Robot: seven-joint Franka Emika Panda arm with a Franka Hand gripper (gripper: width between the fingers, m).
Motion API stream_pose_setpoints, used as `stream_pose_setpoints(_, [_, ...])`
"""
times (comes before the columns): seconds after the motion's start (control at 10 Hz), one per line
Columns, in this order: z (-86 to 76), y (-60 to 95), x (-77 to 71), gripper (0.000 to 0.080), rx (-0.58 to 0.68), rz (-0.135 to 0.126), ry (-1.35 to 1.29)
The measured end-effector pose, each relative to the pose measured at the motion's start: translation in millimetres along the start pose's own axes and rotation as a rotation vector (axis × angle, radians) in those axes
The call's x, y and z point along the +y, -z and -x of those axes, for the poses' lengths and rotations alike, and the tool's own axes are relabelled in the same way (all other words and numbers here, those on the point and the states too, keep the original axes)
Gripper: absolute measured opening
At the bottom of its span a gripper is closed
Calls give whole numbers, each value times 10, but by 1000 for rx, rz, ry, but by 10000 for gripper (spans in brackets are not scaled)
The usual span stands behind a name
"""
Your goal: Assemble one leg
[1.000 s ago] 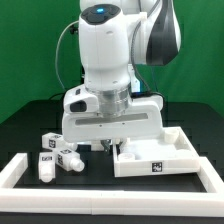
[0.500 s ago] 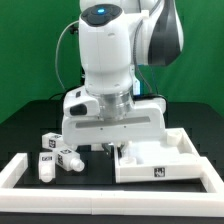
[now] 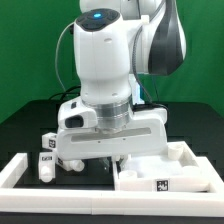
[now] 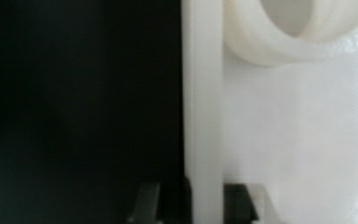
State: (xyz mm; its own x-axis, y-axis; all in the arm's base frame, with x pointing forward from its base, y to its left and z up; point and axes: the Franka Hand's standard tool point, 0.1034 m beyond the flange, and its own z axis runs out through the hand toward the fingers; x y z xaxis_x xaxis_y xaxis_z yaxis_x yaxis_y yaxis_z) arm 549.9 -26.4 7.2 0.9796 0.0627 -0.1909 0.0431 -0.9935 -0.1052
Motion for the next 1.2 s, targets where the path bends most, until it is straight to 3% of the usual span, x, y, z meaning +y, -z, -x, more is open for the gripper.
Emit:
stream_pose_setpoints(0.4, [-7, -3, -4, 47, -5, -1, -22])
stream_pose_setpoints(0.5, [-78, 9, -32, 47, -28, -7, -119])
stream_pose_setpoints(0.7, [-296, 56, -36, 48, -12, 29, -159])
stream_pose_setpoints(1.2, [-310, 74, -42, 54, -23, 97, -184])
